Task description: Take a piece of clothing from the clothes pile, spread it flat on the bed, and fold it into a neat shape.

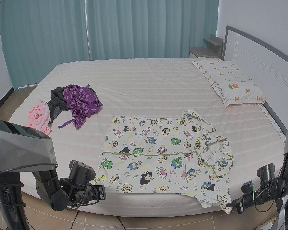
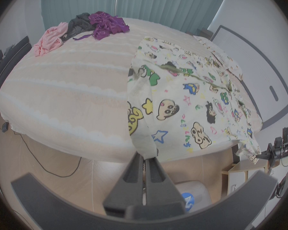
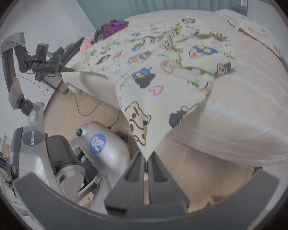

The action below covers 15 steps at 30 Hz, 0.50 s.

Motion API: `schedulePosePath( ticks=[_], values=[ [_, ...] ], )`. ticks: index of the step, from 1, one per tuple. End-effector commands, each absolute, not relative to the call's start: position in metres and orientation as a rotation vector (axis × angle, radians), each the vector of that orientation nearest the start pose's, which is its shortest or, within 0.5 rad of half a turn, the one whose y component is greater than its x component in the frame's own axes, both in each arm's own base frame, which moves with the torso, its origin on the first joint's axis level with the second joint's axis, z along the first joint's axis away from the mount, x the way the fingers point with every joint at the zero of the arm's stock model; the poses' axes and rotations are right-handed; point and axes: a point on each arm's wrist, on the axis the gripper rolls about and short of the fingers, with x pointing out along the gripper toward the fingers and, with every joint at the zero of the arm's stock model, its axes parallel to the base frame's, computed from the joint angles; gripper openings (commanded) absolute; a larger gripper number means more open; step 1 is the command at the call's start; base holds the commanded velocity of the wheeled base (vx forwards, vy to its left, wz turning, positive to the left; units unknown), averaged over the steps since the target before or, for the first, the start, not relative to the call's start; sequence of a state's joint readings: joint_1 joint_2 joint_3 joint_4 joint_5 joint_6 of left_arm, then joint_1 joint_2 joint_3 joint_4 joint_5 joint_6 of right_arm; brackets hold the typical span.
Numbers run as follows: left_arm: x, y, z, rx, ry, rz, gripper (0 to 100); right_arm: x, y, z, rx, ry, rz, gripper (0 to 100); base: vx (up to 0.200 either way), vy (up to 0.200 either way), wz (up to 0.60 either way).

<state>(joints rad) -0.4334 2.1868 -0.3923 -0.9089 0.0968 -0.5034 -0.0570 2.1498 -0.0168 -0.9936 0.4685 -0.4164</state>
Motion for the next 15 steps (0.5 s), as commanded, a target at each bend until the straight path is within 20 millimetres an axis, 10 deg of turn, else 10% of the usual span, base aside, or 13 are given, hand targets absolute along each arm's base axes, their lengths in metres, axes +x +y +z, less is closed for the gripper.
schedulePosePath(
  ticks=[1, 15],
  values=[
    [0.265, -0.120, 0.001, -0.276, 0.809, -0.118, 0, 0.180, -0.002, -0.009, -0.057, 0.904, 0.556, 0, 0.000, 0.000, 0.00],
    [0.318, -0.142, 0.036, -0.373, 0.806, -0.057, 0, 0.219, -0.004, 0.022, 0.021, 0.719, 0.474, 0, 0.000, 0.000, 0.00]
  ],
)
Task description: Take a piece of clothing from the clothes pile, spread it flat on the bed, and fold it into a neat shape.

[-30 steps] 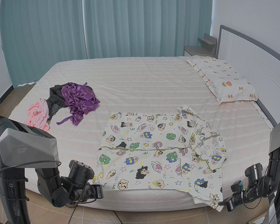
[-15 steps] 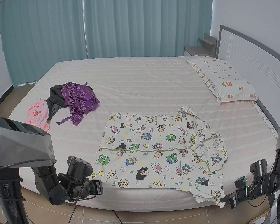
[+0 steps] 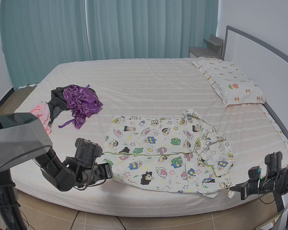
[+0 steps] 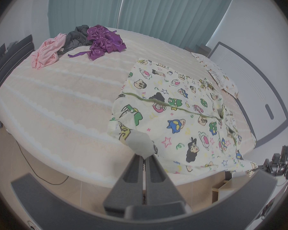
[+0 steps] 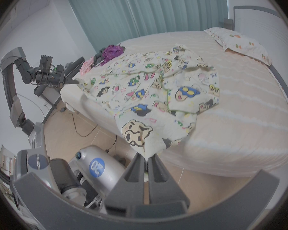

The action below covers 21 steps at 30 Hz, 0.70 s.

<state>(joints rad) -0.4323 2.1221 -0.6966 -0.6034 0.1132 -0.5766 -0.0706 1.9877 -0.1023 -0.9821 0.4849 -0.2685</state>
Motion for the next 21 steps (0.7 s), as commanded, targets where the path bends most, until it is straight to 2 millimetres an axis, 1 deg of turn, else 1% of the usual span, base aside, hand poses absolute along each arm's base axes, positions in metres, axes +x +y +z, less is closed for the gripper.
schedulePosePath(
  ticks=[1, 9, 12, 16, 19, 21],
  values=[
    [0.320, -0.142, 0.037, -0.375, 0.804, -0.055, 0, 0.221, -0.004, 0.023, 0.028, 0.713, 0.470, 0, 0.000, 0.000, 0.00],
    [0.338, -0.137, 0.032, -0.394, 0.792, -0.024, 0, 0.244, -0.006, 0.031, 0.112, 0.664, 0.431, 0, 0.000, 0.000, 0.00],
    [0.344, -0.134, 0.031, -0.401, 0.786, -0.014, 0, 0.251, -0.006, 0.031, 0.125, 0.654, 0.424, 0, 0.000, 0.000, 0.00],
    [0.361, -0.129, 0.026, -0.451, 0.766, 0.022, 0, 0.264, -0.007, 0.030, 0.163, 0.645, 0.410, 0, 0.000, 0.000, 0.00],
    [0.367, -0.128, 0.024, -0.467, 0.759, 0.032, 0, 0.270, -0.008, 0.030, 0.176, 0.639, 0.405, 0, 0.000, 0.000, 0.00],
    [0.371, -0.129, 0.019, -0.469, 0.762, 0.035, 0, 0.280, -0.008, 0.030, 0.184, 0.620, 0.402, 0, 0.000, 0.000, 0.00]
  ],
)
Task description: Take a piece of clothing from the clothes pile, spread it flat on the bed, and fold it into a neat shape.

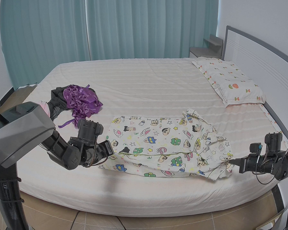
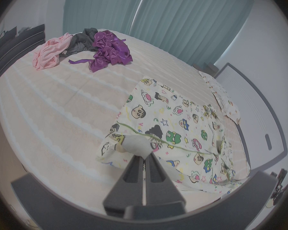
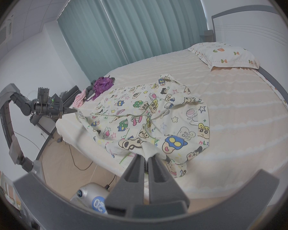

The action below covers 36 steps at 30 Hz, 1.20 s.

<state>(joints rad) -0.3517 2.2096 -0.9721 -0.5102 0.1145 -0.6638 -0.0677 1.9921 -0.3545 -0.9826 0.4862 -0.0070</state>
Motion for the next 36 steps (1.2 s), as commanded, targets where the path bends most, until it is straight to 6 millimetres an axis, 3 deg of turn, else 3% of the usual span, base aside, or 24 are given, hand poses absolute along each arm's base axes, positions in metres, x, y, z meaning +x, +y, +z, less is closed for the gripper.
schedulePosePath(
  ticks=[1, 20, 36],
  values=[
    [0.372, -0.129, 0.019, -0.469, 0.762, 0.035, 0, 0.281, -0.008, 0.030, 0.187, 0.619, 0.401, 0, 0.000, 0.000, 0.00],
    [0.404, -0.139, 0.000, -0.520, 0.718, 0.073, 0, 0.341, -0.010, 0.032, 0.247, 0.527, 0.370, 0, 0.000, 0.000, 0.00],
    [0.423, -0.142, -0.015, -0.531, 0.712, 0.110, 0, 0.373, -0.010, 0.009, 0.276, 0.528, 0.320, 0, 0.000, 0.000, 0.00]
  ],
)
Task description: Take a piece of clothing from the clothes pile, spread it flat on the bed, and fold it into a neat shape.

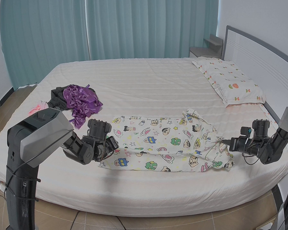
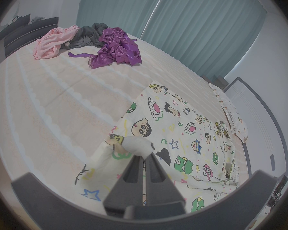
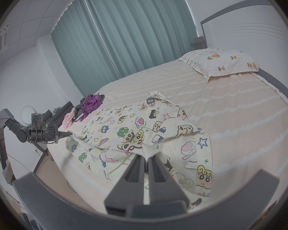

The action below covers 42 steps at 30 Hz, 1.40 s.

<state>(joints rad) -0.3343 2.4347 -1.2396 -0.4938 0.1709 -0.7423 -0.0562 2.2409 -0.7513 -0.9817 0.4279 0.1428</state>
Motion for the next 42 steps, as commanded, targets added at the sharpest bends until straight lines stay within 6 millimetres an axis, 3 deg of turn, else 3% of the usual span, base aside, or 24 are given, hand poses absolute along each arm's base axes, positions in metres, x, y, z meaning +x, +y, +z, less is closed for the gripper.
schedulePosePath(
  ticks=[1, 9, 10, 11, 15, 20, 26, 30, 34, 37, 42],
  values=[
    [0.425, -0.141, -0.016, -0.530, 0.717, 0.115, 0, 0.375, -0.009, 0.009, 0.279, 0.525, 0.318, 0, 0.000, 0.000, 0.00],
    [0.433, -0.142, -0.022, -0.571, 0.740, 0.152, 0, 0.389, -0.005, 0.001, 0.298, 0.521, 0.308, 0, 0.000, 0.000, 0.00],
    [0.434, -0.142, -0.022, -0.573, 0.738, 0.151, 100, 0.390, -0.005, -0.001, 0.299, 0.525, 0.307, 0, 0.000, 0.000, 0.00],
    [0.435, -0.143, -0.022, -0.577, 0.736, 0.152, 100, 0.391, -0.005, -0.005, 0.300, 0.533, 0.306, 100, 0.000, 0.000, 0.00],
    [0.435, -0.142, -0.022, -0.578, 0.734, 0.153, 100, 0.391, -0.005, -0.010, 0.331, 0.545, 0.297, 100, 0.000, 0.000, 0.00],
    [0.437, -0.135, -0.019, -0.626, 0.721, 0.183, 100, 0.390, -0.015, 0.000, 0.429, 0.526, 0.249, 100, 0.000, 0.000, 0.00],
    [0.434, -0.112, 0.009, -0.680, 0.679, 0.215, 100, 0.372, -0.017, 0.024, 0.548, 0.502, 0.183, 100, 0.000, 0.000, 0.00],
    [0.417, -0.095, 0.031, -0.714, 0.697, 0.175, 100, 0.357, -0.003, 0.031, 0.648, 0.485, 0.127, 100, 0.000, 0.000, 0.00],
    [0.382, -0.077, 0.050, -0.776, 0.752, 0.088, 100, 0.351, 0.029, 0.024, 0.759, 0.492, 0.021, 100, 0.000, 0.000, 0.00],
    [0.354, -0.072, 0.050, -0.847, 0.757, 0.065, 100, 0.350, 0.044, 0.015, 0.815, 0.525, -0.004, 100, 0.000, 0.000, 0.00],
    [0.322, -0.070, 0.038, -0.954, 0.748, -0.004, 100, 0.348, 0.051, 0.002, 0.817, 0.576, -0.010, 100, 0.000, 0.000, 0.00]
  ],
)
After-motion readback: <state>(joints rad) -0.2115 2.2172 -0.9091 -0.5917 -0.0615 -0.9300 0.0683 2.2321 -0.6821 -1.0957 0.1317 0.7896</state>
